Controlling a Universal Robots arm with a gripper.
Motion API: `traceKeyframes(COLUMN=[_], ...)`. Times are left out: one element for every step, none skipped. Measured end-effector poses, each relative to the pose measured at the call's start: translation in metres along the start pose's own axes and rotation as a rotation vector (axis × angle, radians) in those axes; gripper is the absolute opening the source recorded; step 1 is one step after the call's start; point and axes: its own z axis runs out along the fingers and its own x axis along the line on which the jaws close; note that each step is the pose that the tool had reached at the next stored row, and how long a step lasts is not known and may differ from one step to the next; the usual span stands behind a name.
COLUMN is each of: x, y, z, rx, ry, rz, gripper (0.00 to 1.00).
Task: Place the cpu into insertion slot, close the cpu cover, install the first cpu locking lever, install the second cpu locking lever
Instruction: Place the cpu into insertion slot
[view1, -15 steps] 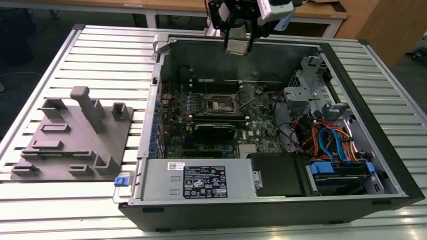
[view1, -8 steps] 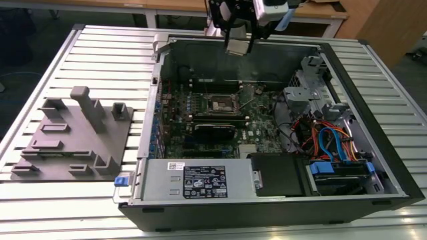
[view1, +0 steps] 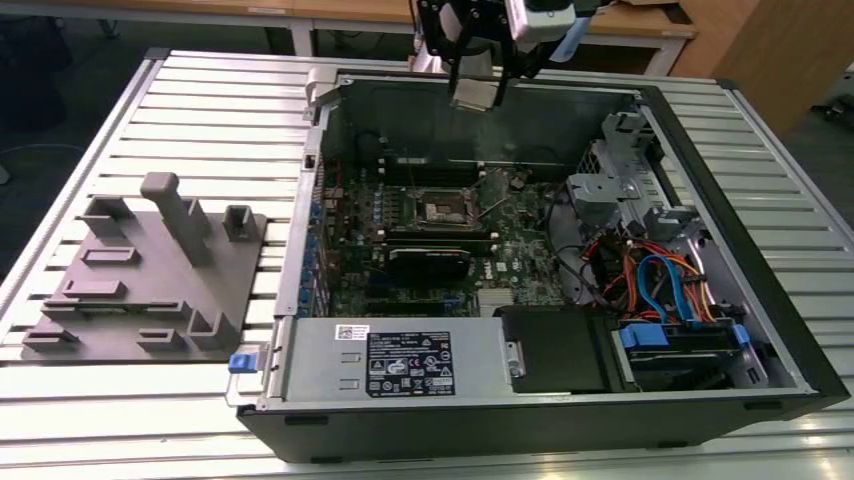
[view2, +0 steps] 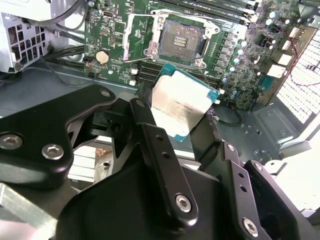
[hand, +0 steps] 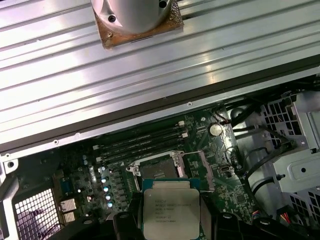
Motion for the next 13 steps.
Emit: traceKeyframes(x=[0.0,0.0,0.0,0.0001,0.0001,0.0001,0.0001,0.0001,0.0001,0.0001,0.0001,0.0001,0.0001], y=[0.0,0.0,0.0,0.0,0.0,0.0,0.0,0.0,0.0,0.0,0.0,0.0,0.0], z=[0.0,0.0,0.0,0.0,0.0,0.0,0.0,0.0,0.0,0.0,0.0,0.0,0.0], rx=[-0.0001,0.0,0.0,0.0,0.0,0.0,0.0,-0.0001,-0.0001,-0.0001,-0.0002,-0.0003,-0.0004], ry=[0.0,0.0,0.0,0.0,0.0,0.0,-0.0001,-0.0003,-0.0005,-0.0006,-0.0009,-0.0013,-0.0017], rz=[0.0,0.0,0.0,0.0,0.0,0.0,0.001,0.003,0.005,0.008,0.01,0.014,0.019], gripper=[0.54,0.54,0.54,0.54,0.54,0.54,0.54,0.54,0.54,0.54,0.54,0.54,0.54])
